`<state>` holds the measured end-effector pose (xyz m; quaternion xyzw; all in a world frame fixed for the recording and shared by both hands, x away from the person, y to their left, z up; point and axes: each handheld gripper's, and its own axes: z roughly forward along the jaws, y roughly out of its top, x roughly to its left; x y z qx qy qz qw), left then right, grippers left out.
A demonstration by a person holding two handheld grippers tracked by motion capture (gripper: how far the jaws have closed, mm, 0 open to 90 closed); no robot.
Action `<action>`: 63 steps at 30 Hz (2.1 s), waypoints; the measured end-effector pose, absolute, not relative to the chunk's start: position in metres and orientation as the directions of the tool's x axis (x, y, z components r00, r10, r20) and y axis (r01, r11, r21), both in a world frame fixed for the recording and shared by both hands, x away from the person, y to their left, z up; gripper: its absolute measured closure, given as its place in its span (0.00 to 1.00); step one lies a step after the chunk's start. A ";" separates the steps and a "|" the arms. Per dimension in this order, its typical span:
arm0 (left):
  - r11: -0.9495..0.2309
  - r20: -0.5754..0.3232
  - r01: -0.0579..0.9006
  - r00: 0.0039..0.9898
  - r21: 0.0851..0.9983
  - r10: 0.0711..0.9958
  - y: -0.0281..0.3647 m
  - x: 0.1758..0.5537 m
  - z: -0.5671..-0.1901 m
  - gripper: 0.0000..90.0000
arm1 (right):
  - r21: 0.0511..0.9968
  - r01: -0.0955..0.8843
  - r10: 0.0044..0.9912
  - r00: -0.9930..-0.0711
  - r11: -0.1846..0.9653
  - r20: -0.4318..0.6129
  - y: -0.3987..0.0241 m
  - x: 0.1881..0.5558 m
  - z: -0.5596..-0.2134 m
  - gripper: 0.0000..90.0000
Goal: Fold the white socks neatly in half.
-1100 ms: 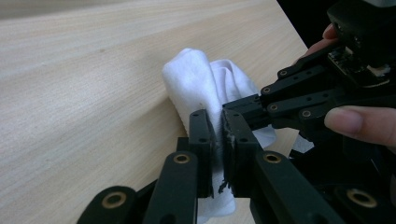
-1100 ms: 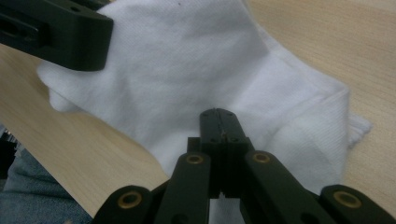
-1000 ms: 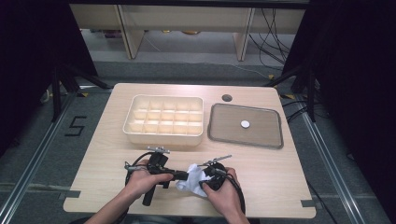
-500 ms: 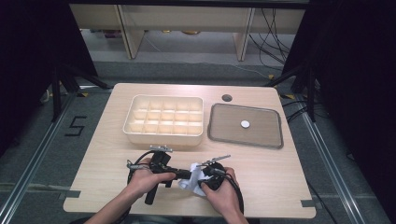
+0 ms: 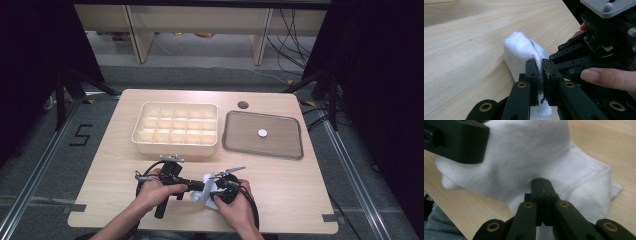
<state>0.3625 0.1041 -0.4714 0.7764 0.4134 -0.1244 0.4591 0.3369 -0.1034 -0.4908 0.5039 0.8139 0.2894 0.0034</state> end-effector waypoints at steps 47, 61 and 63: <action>-0.288 -0.495 0.703 0.680 0.650 0.542 0.098 0.359 -0.465 0.92 | 0.499 0.828 0.846 -0.441 0.255 0.300 -0.165 0.333 -0.482 1.00; -0.297 -0.500 0.703 0.684 0.646 0.531 0.094 0.358 -0.466 0.92 | 0.489 0.833 0.846 -0.440 0.259 0.301 -0.162 0.336 -0.486 1.00; -0.301 -0.494 0.701 0.685 0.647 0.536 0.094 0.358 -0.466 0.92 | 0.478 0.845 0.849 -0.421 0.239 0.320 -0.160 0.336 -0.485 1.00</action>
